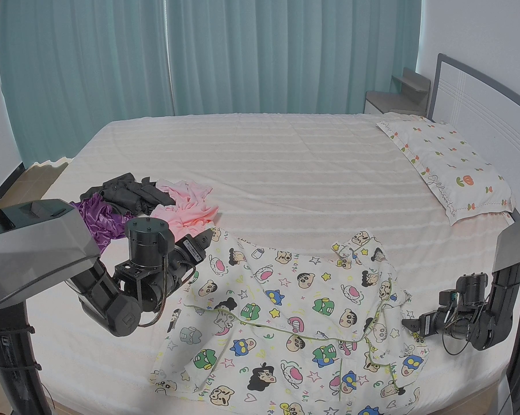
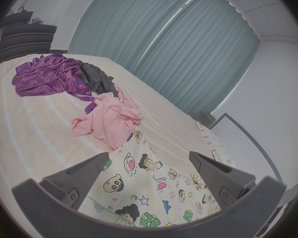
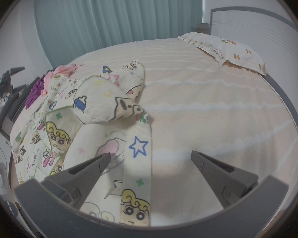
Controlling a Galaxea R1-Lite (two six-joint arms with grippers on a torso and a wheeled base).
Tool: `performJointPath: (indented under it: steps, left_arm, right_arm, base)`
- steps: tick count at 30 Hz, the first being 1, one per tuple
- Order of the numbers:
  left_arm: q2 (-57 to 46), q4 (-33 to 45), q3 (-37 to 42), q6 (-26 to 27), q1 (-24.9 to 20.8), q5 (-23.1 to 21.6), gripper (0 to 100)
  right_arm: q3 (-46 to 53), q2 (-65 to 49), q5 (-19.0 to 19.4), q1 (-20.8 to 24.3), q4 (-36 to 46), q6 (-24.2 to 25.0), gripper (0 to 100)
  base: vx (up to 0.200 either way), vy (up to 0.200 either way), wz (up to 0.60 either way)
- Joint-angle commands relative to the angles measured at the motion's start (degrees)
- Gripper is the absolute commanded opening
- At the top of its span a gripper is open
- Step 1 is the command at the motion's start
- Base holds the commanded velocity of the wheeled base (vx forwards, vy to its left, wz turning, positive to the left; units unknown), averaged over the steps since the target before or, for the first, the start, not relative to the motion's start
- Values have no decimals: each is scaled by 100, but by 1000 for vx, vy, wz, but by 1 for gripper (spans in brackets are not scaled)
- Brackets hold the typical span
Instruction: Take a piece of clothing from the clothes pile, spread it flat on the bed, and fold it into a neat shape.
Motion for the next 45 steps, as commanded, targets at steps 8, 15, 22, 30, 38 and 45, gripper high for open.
performJointPath:
  steps: [8, 15, 22, 30, 38, 45]
  left_arm:
    - [11, 3, 5, 4, -54, 8, 100]
    - [11, 3, 5, 4, -80, 25, 100]
    - [19, 3, 5, 4, -98, 25, 100]
    - [19, -15, 5, 74, -106, 157, 100]
    - [37, -41, 260, 241, -168, 157, 100]
    - [55, -32, 313, 259, -317, 157, 100]
  right_arm:
    - [-18, 178, -87, 232, -36, -54, 100]
    - [123, 231, -95, 302, -353, -98, 0]
    - [281, 231, -87, 294, -599, -72, 0]
    - [352, 222, -95, -49, -942, -90, 0]
    - [70, 231, -87, -831, -959, -116, 0]
    - [-457, 372, -78, -1359, -845, -134, 0]
  base:
    - [0, 0, 0]
    - [0, 0, 0]
    - [0, 0, 0]
    - [0, 0, 0]
    - [0, 0, 0]
    - [0, 0, 0]
